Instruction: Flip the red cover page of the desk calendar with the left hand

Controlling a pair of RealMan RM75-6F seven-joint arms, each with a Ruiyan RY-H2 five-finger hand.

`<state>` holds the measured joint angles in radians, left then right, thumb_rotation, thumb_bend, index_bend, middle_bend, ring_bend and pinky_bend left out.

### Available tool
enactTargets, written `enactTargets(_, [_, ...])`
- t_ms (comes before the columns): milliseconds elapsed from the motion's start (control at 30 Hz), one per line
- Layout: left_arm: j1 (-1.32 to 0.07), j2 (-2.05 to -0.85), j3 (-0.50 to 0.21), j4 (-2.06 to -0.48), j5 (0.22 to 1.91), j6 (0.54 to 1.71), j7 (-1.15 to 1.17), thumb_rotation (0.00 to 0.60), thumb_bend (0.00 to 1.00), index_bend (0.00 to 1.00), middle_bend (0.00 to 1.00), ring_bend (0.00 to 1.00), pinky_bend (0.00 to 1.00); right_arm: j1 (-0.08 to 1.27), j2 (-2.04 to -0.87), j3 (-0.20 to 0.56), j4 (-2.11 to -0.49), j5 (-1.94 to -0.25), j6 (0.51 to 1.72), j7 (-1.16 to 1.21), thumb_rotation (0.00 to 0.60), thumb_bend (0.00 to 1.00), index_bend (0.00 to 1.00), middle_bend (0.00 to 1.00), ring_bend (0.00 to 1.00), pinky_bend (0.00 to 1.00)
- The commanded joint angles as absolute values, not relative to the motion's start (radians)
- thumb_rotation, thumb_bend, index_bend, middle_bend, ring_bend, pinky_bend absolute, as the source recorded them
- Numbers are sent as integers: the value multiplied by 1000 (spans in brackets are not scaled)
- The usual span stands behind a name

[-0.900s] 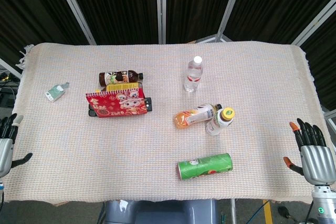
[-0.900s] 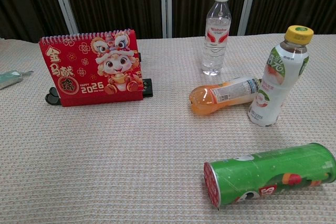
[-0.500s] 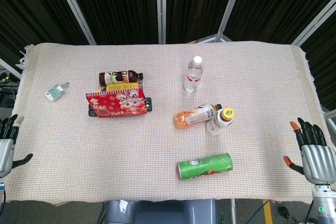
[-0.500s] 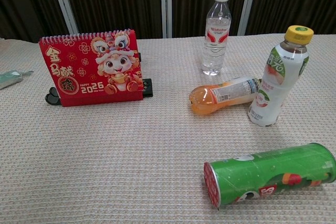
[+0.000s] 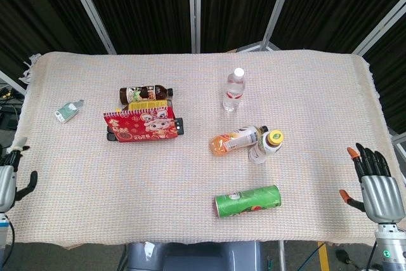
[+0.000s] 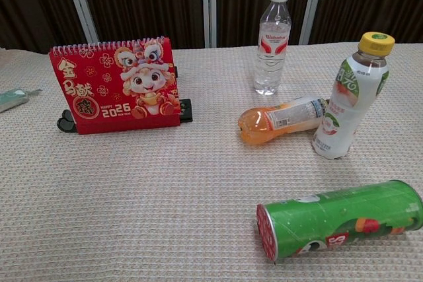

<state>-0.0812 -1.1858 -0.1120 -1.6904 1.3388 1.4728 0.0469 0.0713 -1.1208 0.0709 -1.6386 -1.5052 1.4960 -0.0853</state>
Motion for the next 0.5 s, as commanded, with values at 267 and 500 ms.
enactTargets(267, [-246, -1146, -212, -1893, 943, 967, -263, 600, 879, 0, 630, 681, 580, 69, -1106, 60, -1653, -1523, 1495, -63, 600, 122, 23, 0, 0, 0])
enactTargets(500, [-343, -1166, -230, -1858, 812, 815, -283, 600, 910, 0, 630, 683, 584, 69, -1099, 60, -1654, -1523, 1496, -49, 600, 122, 27, 0, 0, 0])
